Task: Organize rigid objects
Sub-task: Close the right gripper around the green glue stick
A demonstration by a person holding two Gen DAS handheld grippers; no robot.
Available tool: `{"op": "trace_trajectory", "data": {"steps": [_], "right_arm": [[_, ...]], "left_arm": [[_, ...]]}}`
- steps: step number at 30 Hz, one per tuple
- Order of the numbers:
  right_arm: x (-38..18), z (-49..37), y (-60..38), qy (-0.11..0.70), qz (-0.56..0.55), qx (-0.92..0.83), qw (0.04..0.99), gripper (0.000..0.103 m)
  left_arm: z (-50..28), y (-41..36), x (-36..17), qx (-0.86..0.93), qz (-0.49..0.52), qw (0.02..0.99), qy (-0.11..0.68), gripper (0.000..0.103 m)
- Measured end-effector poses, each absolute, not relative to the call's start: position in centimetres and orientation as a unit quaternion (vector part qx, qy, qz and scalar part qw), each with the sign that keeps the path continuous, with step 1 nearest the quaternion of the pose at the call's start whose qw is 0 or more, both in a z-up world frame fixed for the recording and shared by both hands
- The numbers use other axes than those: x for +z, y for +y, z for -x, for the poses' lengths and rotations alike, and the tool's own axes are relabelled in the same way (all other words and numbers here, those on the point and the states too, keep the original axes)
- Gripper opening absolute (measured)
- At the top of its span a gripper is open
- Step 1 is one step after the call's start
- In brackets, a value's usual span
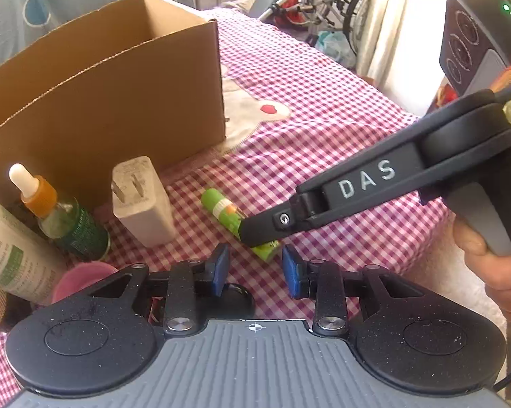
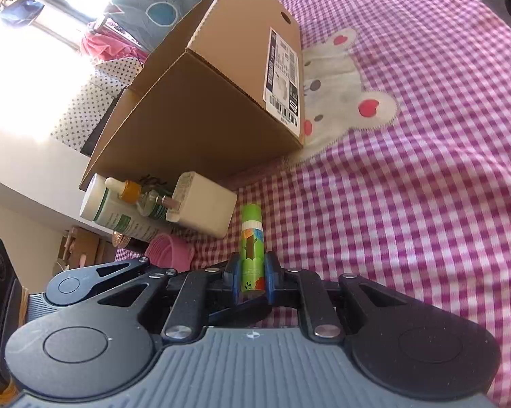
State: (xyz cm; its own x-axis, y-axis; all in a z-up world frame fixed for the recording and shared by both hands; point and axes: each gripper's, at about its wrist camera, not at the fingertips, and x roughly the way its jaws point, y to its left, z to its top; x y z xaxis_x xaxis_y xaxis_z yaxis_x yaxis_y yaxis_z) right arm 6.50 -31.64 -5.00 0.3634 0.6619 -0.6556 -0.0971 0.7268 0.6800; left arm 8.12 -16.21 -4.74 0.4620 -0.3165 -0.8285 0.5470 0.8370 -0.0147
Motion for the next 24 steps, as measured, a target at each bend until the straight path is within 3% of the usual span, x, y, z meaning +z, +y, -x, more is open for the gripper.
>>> {"op": "trace_trajectory", "data": {"steps": [15,20,24], "right_arm": [[-4.6,-7.5,-31.3,0.512,-0.27,0.241,0.778,0.017],[-5.2,-7.7,-31.4,0.503,-0.29,0.25,0.775,0.017],[-5.7,-7.6,-31.8,0.497,-0.317,0.246,0.769,0.018]], "left_arm": [[-9.8,-16.0,-4.3,-0.259,-0.094,0.841,0.465,0.035],[-10.5,-15.5,-4.4,-0.27,-0.063,0.839,0.469,0.042],[-10.5,-15.7,-4.3,-0.268,-0.062,0.84,0.468,0.042]]}}
